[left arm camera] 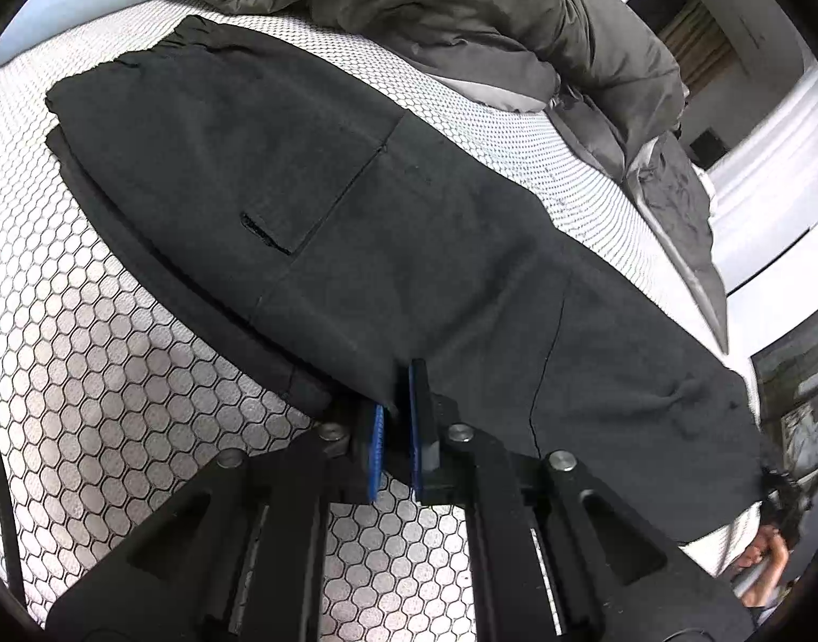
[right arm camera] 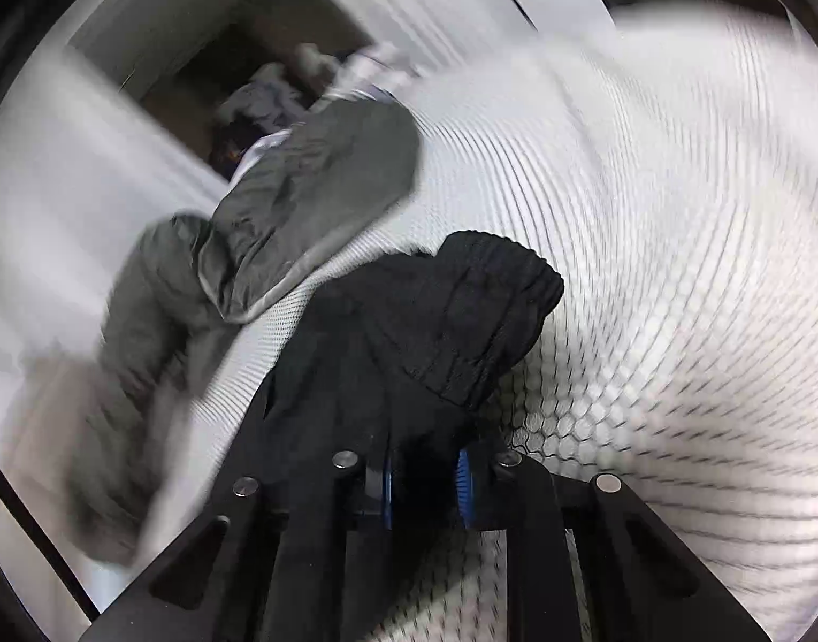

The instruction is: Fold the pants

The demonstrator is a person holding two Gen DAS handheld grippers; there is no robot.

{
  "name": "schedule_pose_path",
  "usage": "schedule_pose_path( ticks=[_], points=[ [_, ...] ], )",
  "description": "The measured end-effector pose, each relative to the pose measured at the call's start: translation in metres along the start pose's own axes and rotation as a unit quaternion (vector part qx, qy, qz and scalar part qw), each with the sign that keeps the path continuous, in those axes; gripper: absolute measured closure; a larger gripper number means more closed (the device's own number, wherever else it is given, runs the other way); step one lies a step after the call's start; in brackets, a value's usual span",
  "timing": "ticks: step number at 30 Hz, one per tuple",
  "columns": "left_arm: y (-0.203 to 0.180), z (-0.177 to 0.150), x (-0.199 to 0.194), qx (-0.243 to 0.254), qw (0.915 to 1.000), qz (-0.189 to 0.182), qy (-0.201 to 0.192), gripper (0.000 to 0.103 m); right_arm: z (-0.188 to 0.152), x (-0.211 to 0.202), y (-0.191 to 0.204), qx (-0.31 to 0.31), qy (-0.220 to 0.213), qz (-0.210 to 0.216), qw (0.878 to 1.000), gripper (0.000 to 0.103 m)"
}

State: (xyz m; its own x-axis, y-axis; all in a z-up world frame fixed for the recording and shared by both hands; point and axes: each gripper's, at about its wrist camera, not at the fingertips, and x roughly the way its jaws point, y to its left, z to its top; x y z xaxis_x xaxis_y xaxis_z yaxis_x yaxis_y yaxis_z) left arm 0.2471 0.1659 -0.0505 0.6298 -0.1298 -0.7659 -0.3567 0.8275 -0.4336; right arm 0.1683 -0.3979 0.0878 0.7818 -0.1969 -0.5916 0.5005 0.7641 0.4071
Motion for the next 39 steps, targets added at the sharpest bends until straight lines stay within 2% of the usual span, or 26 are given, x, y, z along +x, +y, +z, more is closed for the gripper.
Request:
schedule_pose_path(
  ticks=[2, 4, 5, 7, 9, 10, 11, 12, 13, 14, 16, 17, 19, 22, 24, 26, 27, 29, 31, 33, 36, 37, 39],
  points=[
    [-0.006, -0.001, 0.003, 0.011, 0.9999, 0.003, 0.001, 0.095, -0.002, 0.002, -0.004, -0.012, 0.008, -0.035, 0.999, 0.087],
    [-0.01, -0.001, 0.002, 0.024, 0.9996, 0.012, 0.001, 0.095, -0.008, 0.023, -0.016, -0.015, 0.049, -0.071, 0.996, 0.083],
    [-0.011, -0.002, 0.0, 0.028, 0.9995, 0.014, 0.001, 0.094, -0.011, 0.031, -0.019, -0.017, 0.067, -0.079, 0.994, 0.078],
    [-0.01, -0.001, -0.009, 0.029, 0.9994, 0.019, -0.002, 0.089, -0.008, 0.022, -0.022, -0.013, 0.065, -0.068, 0.995, 0.07],
    [-0.007, 0.001, -0.023, 0.026, 0.9992, 0.026, -0.013, 0.082, -0.002, -0.001, -0.023, -0.014, 0.029, -0.079, 0.996, 0.038],
    [-0.006, 0.002, -0.03, 0.025, 0.9991, 0.029, -0.019, 0.078, 0.001, -0.018, -0.022, -0.018, -0.002, -0.098, 0.995, 0.033],
    [-0.004, 0.003, -0.035, 0.024, 0.9989, 0.031, -0.025, 0.074, 0.004, -0.027, -0.021, -0.021, -0.018, -0.105, 0.994, 0.032],
    [-0.004, 0.005, -0.041, 0.022, 0.9989, 0.03, -0.029, 0.065, 0.006, -0.036, -0.019, -0.026, -0.031, -0.107, 0.993, 0.032],
    [-0.006, 0.008, -0.045, 0.022, 0.999, 0.026, -0.031, 0.055, 0.01, -0.044, -0.016, -0.03, -0.037, -0.092, 0.995, 0.032],
    [-0.008, 0.01, -0.047, 0.024, 0.9989, 0.023, -0.033, 0.052, 0.012, -0.047, -0.011, -0.033, -0.037, -0.077, 0.996, 0.032],
    [-0.02, 0.014, -0.048, 0.036, 0.9984, 0.025, -0.035, 0.039, 0.011, -0.046, 0.003, -0.05, -0.029, -0.049, 0.997, 0.028],
    [-0.03, 0.016, -0.047, 0.044, 0.9982, 0.019, -0.035, 0.037, 0.008, -0.041, 0.014, -0.065, -0.019, -0.028, 0.997, 0.024],
    [-0.057, 0.023, -0.035, 0.072, 0.997, -0.005, -0.028, 0.029, -0.003, -0.028, 0.039, -0.098, 0.01, 0.01, 0.995, 0.024],
    [-0.107, 0.033, -0.003, 0.152, 0.9882, -0.016, -0.001, 0.029, -0.024, -0.002, 0.08, -0.157, 0.064, 0.018, 0.985, 0.024],
    [-0.129, 0.039, 0.023, 0.175, 0.9839, -0.021, 0.031, 0.029, -0.035, 0.009, 0.096, -0.175, 0.082, 0.021, 0.981, 0.024],
    [-0.145, 0.041, 0.055, 0.193, 0.9778, -0.021, 0.079, 0.031, -0.042, 0.02, 0.114, -0.195, 0.1, 0.043, 0.975, 0.024],
    [-0.151, 0.041, 0.069, 0.205, 0.9741, -0.009, 0.095, 0.033, -0.046, 0.024, 0.121, -0.21, 0.107, 0.055, 0.97, 0.025],
    [-0.155, 0.041, 0.086, 0.227, 0.969, 0.026, 0.094, 0.033, -0.056, 0.03, 0.14, -0.261, 0.122, 0.069, 0.955, 0.025],
    [-0.154, 0.046, 0.094, 0.241, 0.9659, 0.05, 0.08, 0.033, -0.073, 0.039, 0.153, -0.322, 0.137, 0.073, 0.934, 0.025],
    [-0.152, 0.057, 0.095, 0.238, 0.9666, 0.068, 0.066, 0.033, -0.089, 0.05, 0.155, -0.367, 0.154, 0.039, 0.917, 0.025],
    [-0.145, 0.066, 0.089, 0.217, 0.9687, 0.116, 0.034, 0.033, -0.096, 0.074, 0.132, -0.409, 0.146, -0.1, 0.895, 0.025],
    [-0.141, 0.066, 0.082, 0.204, 0.971, 0.122, 0.025, 0.033, -0.091, 0.077, 0.121, -0.406, 0.136, -0.134, 0.894, 0.025],
    [-0.14, 0.059, 0.062, 0.195, 0.9753, 0.102, 0.015, 0.033, -0.076, 0.069, 0.106, -0.381, 0.118, -0.154, 0.904, 0.024]
  ],
)
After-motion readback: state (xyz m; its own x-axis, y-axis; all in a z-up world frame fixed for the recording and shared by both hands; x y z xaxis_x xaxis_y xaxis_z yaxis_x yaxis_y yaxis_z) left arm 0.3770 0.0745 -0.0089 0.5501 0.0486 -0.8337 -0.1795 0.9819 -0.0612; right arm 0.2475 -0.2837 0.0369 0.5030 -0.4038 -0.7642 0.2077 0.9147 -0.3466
